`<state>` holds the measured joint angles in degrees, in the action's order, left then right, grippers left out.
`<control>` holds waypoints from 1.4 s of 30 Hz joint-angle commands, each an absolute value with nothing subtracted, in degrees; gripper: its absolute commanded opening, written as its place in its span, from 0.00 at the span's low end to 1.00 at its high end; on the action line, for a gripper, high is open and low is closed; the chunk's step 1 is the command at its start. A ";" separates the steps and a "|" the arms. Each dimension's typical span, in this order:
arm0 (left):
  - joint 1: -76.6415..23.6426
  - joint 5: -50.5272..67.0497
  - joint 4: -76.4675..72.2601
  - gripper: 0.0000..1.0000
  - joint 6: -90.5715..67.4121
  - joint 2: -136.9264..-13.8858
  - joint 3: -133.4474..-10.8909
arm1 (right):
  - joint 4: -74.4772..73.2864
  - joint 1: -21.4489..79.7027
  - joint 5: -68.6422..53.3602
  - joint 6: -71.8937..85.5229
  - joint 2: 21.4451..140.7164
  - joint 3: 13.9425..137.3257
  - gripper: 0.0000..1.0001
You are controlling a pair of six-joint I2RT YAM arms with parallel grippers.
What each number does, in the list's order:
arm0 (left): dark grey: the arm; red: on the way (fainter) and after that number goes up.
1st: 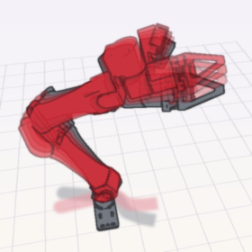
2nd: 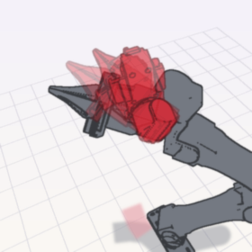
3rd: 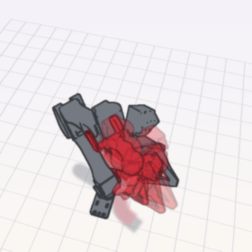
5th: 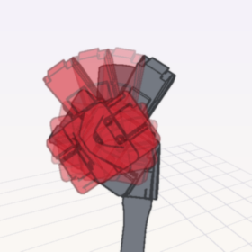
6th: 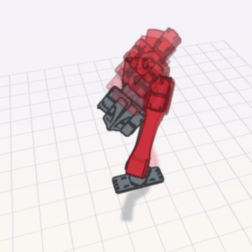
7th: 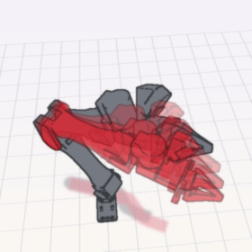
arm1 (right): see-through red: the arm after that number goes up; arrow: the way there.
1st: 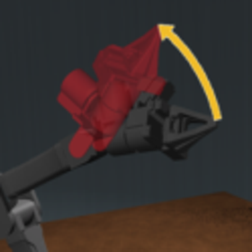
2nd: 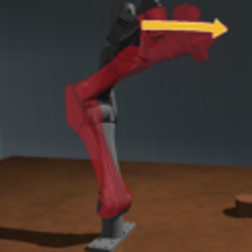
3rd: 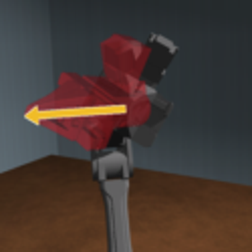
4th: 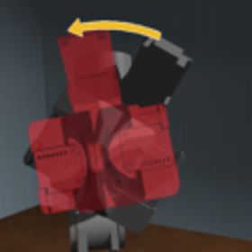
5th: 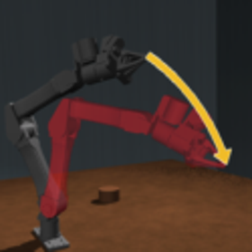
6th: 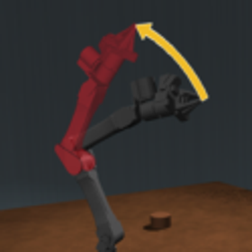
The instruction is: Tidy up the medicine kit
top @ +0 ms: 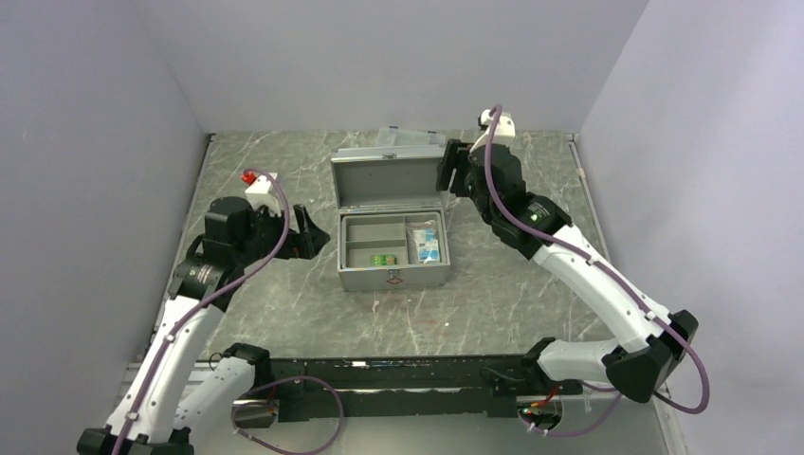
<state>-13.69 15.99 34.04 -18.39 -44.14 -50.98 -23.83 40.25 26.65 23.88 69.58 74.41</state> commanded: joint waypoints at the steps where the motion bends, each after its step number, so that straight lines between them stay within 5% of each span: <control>1: -13.84 22.55 30.36 0.99 -21.80 -48.12 -55.04 | -20.98 36.55 24.48 20.47 73.53 80.48 0.68; 21: -12.61 42.04 19.62 0.99 -28.00 -73.16 -64.14 | -18.86 19.11 -1.98 28.04 99.07 98.52 0.69; 42: -11.29 45.01 14.38 0.99 -30.23 -82.07 -67.94 | -32.34 17.83 -19.30 25.75 112.57 112.54 0.65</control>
<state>-12.03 42.87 17.17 -29.67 -81.30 -66.11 -28.40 18.09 -14.50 27.05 111.96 109.32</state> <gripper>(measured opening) 0.994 0.666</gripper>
